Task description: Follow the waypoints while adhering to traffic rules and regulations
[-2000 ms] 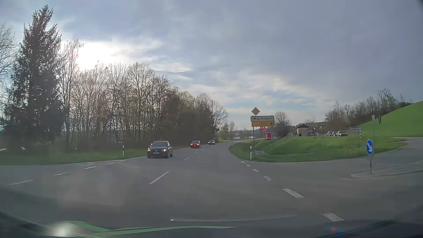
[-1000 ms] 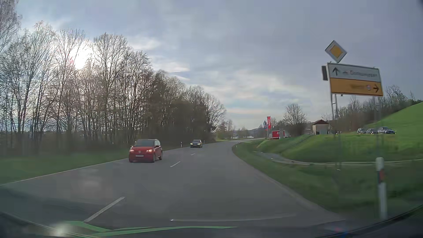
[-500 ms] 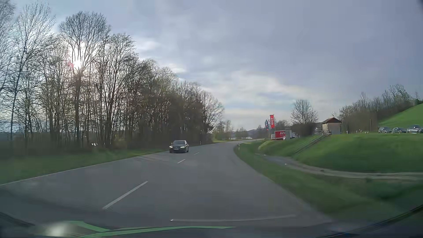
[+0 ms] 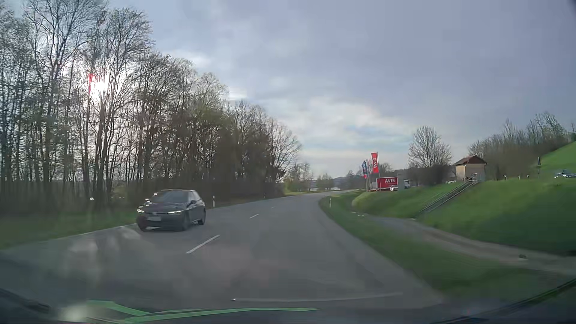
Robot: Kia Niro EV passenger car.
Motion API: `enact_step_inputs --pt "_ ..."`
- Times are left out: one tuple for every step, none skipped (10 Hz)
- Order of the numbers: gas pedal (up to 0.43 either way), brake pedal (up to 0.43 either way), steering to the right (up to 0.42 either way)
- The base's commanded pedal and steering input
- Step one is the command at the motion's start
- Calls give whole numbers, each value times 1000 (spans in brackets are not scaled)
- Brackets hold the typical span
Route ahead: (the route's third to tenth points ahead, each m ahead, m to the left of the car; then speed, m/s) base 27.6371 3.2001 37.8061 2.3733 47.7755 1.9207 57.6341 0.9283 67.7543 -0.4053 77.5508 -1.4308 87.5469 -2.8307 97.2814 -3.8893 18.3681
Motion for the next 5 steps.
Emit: enact_step_inputs --pt "138 0 8" --pt "138 0 9" --pt "138 0 10" --pt "138 0 10" --pt "138 0 10"
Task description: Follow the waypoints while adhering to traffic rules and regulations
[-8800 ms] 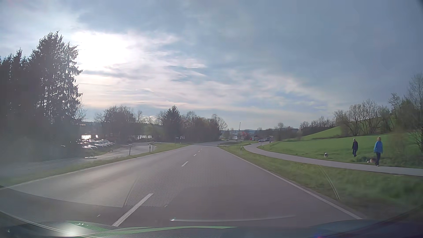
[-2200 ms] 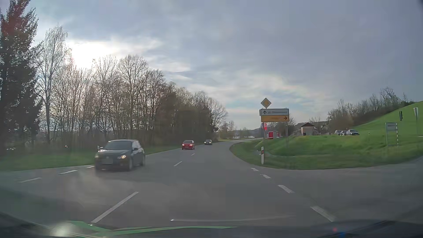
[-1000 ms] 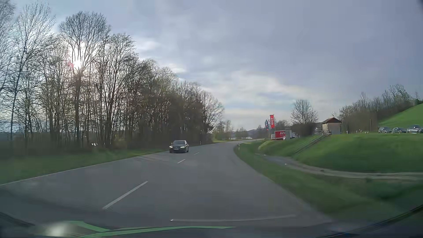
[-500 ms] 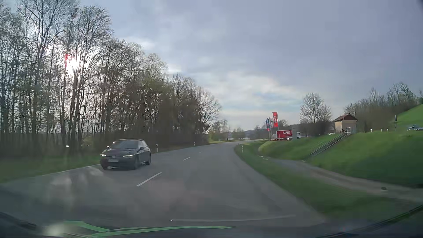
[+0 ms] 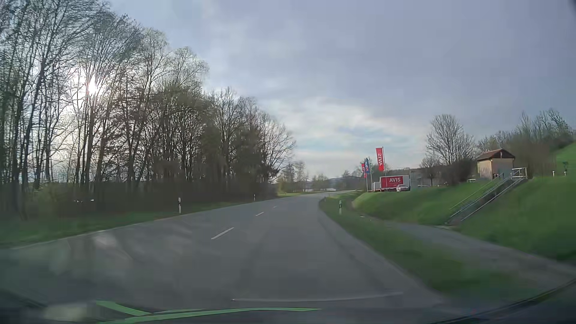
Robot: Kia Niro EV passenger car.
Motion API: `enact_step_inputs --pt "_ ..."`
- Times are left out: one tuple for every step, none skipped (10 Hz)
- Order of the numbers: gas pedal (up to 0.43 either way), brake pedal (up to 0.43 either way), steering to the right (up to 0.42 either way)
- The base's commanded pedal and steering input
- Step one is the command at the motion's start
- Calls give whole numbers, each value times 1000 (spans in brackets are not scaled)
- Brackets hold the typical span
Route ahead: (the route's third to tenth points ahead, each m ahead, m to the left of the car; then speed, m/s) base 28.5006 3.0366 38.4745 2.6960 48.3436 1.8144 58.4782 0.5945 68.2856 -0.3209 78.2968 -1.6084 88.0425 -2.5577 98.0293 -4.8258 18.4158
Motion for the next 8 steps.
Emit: enact_step_inputs --pt "138 0 10" --pt "138 0 10" --pt "138 0 10" --pt "138 0 10" --pt "138 0 10" --pt "138 0 10" --pt "138 0 10" --pt "138 0 10"
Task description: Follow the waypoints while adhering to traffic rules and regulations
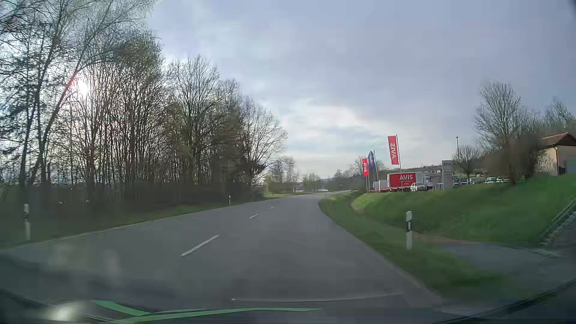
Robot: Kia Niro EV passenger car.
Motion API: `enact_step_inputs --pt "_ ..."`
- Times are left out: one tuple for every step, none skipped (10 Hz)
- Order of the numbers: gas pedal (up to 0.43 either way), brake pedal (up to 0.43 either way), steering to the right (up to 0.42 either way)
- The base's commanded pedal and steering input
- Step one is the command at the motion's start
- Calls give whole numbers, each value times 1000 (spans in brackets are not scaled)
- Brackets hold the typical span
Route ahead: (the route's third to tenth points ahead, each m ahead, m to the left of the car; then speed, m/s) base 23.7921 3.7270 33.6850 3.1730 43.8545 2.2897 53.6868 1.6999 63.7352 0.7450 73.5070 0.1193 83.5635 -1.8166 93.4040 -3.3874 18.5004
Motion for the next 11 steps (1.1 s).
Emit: enact_step_inputs --pt "138 0 10" --pt "138 0 10" --pt "138 0 10" --pt "138 0 9" --pt "138 0 9" --pt "138 0 9" --pt "138 0 9" --pt "138 0 9" --pt "138 0 9" --pt "138 0 9" --pt "138 0 9"
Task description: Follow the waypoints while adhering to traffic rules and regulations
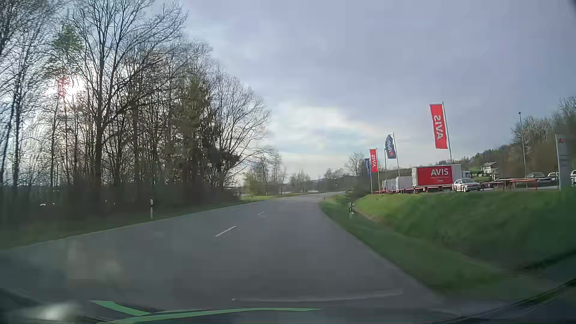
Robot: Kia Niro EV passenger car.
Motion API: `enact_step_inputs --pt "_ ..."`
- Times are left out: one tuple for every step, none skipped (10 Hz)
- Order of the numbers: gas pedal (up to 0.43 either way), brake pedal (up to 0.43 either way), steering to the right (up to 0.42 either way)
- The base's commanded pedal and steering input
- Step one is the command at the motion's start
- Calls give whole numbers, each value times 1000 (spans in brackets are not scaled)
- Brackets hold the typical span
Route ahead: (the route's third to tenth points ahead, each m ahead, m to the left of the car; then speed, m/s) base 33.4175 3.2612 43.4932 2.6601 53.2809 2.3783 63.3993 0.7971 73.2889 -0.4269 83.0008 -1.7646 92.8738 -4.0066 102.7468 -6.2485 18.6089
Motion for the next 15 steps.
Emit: enact_step_inputs --pt "138 0 9" --pt "138 0 9" --pt "138 0 9" --pt "138 0 9" --pt "138 0 9" --pt "138 0 10" --pt "138 0 11" --pt "138 0 11" --pt "138 0 11" --pt "138 0 10" --pt "138 0 10" --pt "138 0 9" --pt "138 0 9" --pt "138 0 9" --pt "138 0 8"
